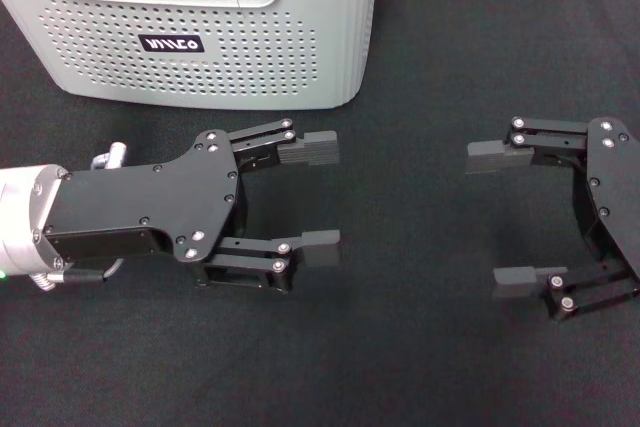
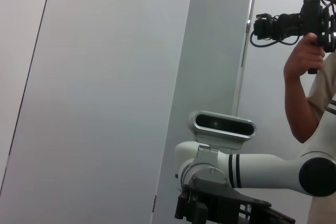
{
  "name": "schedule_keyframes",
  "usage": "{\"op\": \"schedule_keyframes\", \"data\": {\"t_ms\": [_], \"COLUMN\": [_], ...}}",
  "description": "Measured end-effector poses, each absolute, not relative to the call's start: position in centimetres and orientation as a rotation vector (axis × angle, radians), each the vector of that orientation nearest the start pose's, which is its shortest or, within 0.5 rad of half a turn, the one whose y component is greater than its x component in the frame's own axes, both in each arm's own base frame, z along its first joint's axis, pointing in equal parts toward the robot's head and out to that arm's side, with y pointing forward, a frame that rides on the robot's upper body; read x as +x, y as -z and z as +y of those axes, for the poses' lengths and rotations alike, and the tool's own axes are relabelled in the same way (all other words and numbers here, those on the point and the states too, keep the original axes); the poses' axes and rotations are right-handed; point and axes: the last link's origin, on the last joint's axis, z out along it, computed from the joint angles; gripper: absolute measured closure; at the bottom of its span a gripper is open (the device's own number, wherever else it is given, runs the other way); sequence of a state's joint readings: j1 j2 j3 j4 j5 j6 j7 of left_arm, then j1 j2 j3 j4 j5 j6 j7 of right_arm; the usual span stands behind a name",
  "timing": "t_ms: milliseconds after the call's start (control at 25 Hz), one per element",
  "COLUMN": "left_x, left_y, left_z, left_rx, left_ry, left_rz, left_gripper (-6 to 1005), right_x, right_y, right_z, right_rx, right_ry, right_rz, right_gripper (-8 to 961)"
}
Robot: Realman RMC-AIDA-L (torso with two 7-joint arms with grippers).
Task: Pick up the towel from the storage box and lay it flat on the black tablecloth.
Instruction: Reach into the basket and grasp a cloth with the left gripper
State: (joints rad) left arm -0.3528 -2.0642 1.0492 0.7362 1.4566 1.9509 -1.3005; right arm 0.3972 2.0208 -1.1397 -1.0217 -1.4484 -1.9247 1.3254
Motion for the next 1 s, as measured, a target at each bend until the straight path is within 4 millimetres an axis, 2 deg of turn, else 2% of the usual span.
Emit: {"op": "schedule_keyframes", "data": {"t_ms": [480, 680, 1000], "left_x": [-21.7, -22.6, -24.5], "left_y": [-1.8, -1.8, -4.2], "left_z": [26.1, 28.1, 31.5], "left_rx": [-2.813, -2.635, -2.302], "left_ry": [1.378, 1.301, 1.251], "left_rz": [-0.269, -0.372, -0.480], "left_gripper": [112, 112, 113], "right_x": [17.5, 17.6, 18.7], "right_y": [-4.5, -4.6, -5.2], "right_z": [27.6, 27.7, 27.3], "right_rx": [-2.959, -2.941, -2.886], "right_ry": [-1.171, -1.175, -1.183], "right_rz": [-0.191, -0.179, -0.116], "right_gripper": [100, 101, 101]}}
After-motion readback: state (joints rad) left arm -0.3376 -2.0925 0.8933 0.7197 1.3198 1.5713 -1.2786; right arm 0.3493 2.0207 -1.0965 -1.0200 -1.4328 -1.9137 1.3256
